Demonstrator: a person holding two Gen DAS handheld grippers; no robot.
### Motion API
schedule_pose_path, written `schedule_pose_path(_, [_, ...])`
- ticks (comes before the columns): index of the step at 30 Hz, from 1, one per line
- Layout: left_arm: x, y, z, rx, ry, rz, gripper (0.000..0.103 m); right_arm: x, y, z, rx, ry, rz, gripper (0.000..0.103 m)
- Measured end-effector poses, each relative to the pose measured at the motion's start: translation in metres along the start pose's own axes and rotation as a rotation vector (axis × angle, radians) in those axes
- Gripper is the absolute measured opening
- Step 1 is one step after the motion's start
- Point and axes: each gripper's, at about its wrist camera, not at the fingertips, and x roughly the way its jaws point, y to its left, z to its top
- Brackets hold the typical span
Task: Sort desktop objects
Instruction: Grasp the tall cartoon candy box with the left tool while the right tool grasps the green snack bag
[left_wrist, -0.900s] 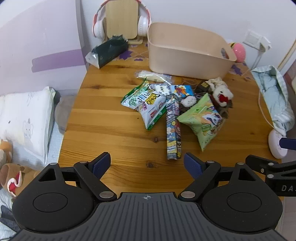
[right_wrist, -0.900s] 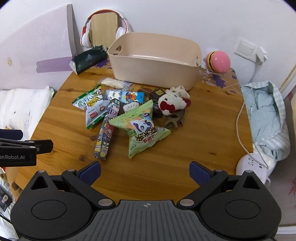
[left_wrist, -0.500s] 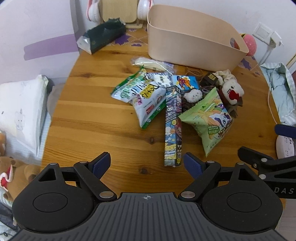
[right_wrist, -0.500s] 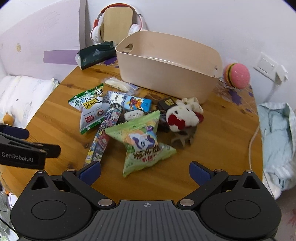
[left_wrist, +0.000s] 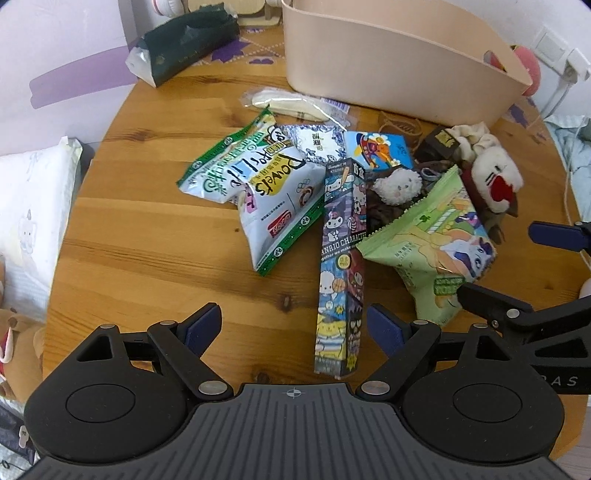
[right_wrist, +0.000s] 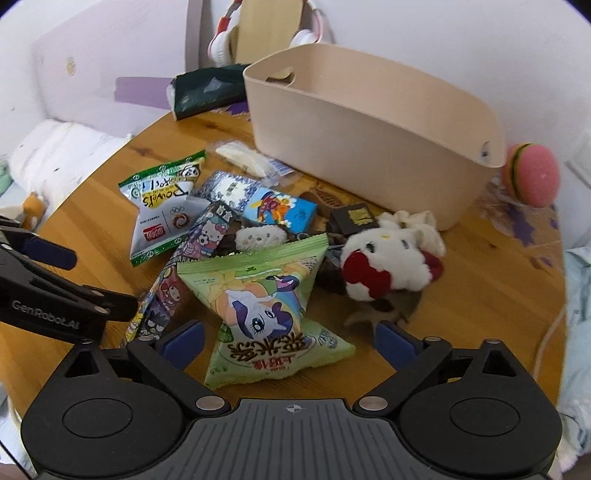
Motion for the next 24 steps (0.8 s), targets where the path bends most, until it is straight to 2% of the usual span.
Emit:
schedule_pose_path(2, [0.008,-0.002,0.002,0.000,0.013,0.004,0.088,0.008,-0.002,0.002,-0.010,0.006,0.033,0.098])
schedule_pose_path(3, [0.012,-0.003,0.002,-0.064,0.016,0.031,0.087,0.012,-0.002,0.003,-0.016,0.009,0.041,0.097])
schedule_pose_path(6, [0.021,-0.005,0.002,-0.069,0.022,0.050,0.087,0.023,-0.004,0.004,-0.029,0.020,0.056,0.094])
schedule_pose_path(10, [0.032,-0.004,0.002,-0.082,0.033,0.013,0.084,0.034,-0.009,0.004,-0.030,0.029,0.087,0.092])
schedule_pose_path(12, [0.037,-0.005,0.001,-0.087,0.040,-0.007,0.075,0.037,-0.012,0.004,-0.032,0.030,0.103,0.092])
schedule_pose_path(14, [0.041,-0.009,0.001,-0.083,0.042,0.003,0.071,0.040,-0.013,0.004,-0.035,0.034,0.118,0.092])
schedule_pose_path(19, [0.048,-0.015,-0.002,-0.092,0.037,0.026,0.068,0.049,-0.013,0.003,-0.056,0.060,0.138,0.086])
schedule_pose_path(22, [0.049,-0.021,-0.002,-0.063,0.020,0.050,0.064,0.053,-0.016,0.001,-0.045,0.076,0.154,0.084])
schedule_pose_path(24, [0.049,-0.025,0.000,-0.053,0.016,0.057,0.055,0.053,-0.017,0.001,-0.039,0.078,0.166,0.077])
